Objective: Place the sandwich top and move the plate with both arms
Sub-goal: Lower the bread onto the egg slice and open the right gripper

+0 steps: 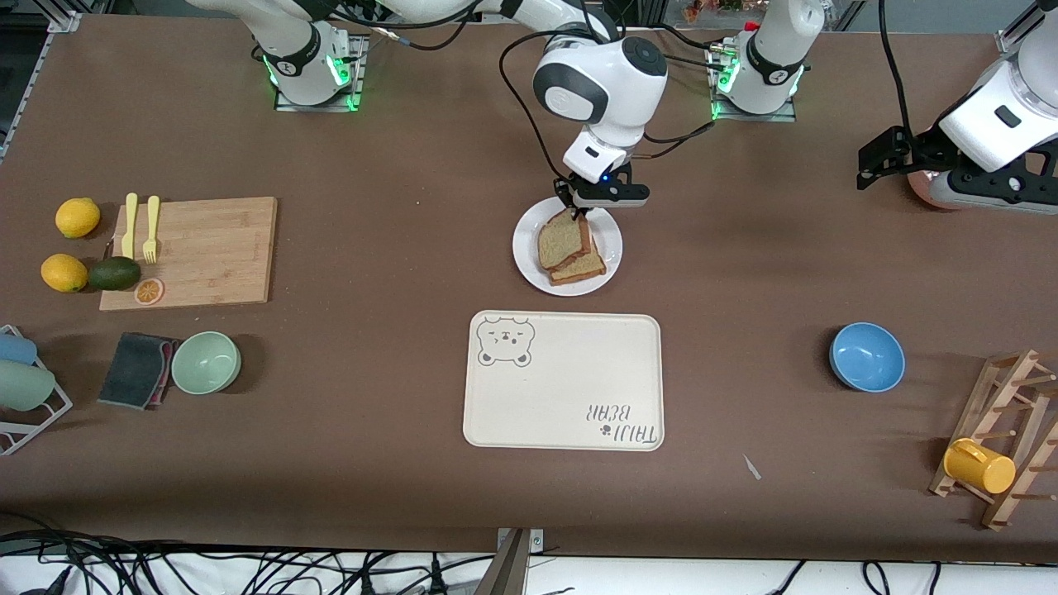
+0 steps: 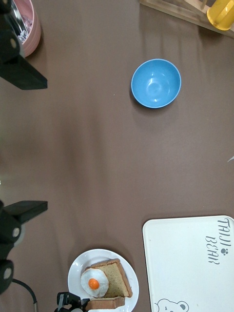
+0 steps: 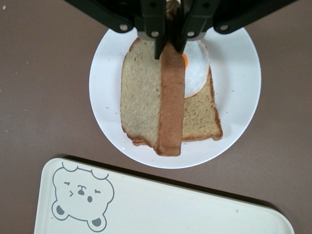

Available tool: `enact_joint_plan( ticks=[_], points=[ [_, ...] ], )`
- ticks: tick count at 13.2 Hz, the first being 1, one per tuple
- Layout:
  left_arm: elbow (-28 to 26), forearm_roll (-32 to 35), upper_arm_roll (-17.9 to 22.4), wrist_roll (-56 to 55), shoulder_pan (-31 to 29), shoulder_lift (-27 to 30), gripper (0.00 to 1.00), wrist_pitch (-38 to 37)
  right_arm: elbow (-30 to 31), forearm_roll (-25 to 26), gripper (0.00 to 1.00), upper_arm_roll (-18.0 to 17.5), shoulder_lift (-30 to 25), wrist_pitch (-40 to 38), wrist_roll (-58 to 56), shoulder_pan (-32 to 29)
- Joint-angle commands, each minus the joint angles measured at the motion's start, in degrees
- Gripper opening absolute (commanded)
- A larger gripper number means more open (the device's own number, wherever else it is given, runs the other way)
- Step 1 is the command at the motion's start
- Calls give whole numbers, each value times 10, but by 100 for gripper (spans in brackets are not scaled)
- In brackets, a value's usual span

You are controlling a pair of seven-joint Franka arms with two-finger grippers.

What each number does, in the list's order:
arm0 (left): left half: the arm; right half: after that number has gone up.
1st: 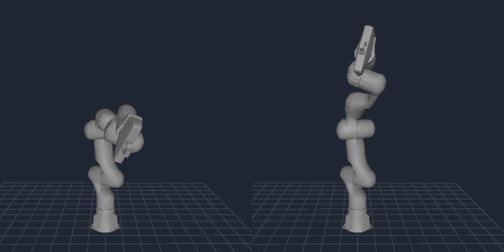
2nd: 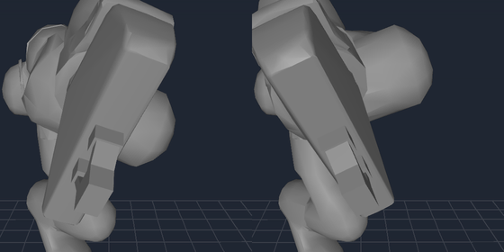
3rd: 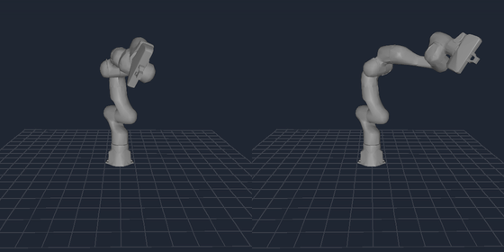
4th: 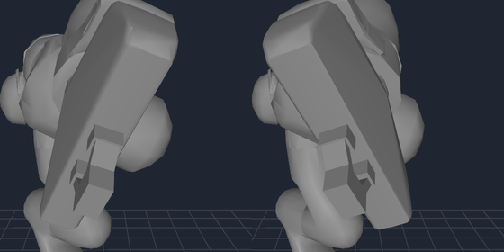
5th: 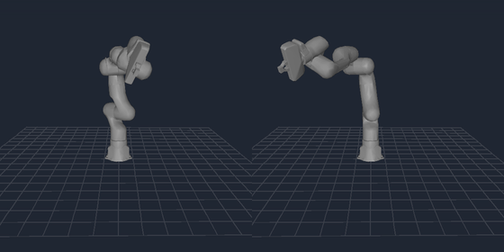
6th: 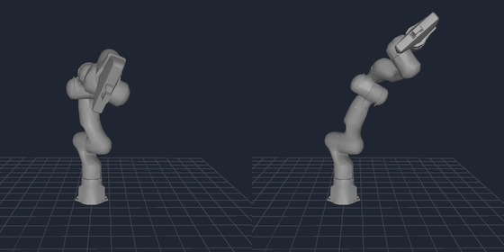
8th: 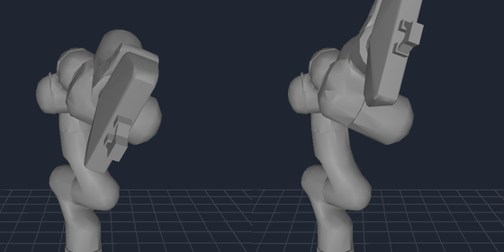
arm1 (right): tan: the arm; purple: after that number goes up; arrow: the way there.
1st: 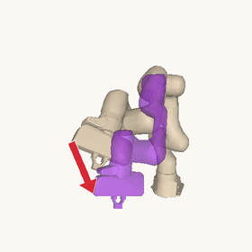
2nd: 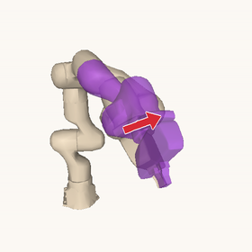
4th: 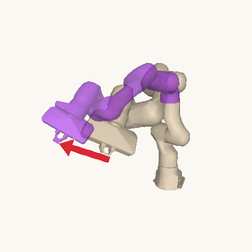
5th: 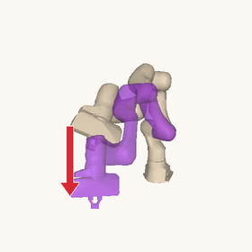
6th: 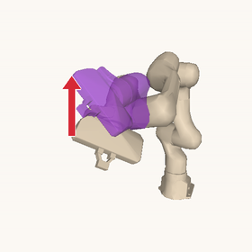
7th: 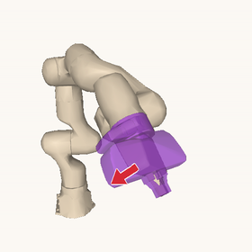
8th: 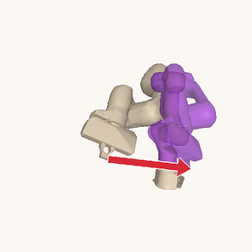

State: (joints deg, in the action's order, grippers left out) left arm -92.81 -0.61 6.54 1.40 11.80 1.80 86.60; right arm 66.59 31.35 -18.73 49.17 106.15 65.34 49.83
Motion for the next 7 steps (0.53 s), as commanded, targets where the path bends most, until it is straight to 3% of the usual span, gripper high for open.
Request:
enact_joint_plan(
  ticks=[1,2,3,4,6,7],
  points=[
    [18,7,-5,-2,-5,-7,100,-13,-1,24,19,7,11,-2,11,8],
    [18,8,-5,-2,-5,-7,100,-13,-1,23,34,7,8,-2,9,8],
    [18,8,-5,-2,-5,-7,100,-13,-1,20,62,7,4,-2,10,8],
    [18,8,-5,-2,-5,-7,100,-13,-1,18,77,8,-4,-2,14,6],
    [18,8,-4,-2,-5,-7,100,-13,-1,7,87,14,-16,1,19,4],
    [17,8,-4,-2,-7,-7,100,-13,1,-13,98,26,-29,5,18,3]
  ],
)
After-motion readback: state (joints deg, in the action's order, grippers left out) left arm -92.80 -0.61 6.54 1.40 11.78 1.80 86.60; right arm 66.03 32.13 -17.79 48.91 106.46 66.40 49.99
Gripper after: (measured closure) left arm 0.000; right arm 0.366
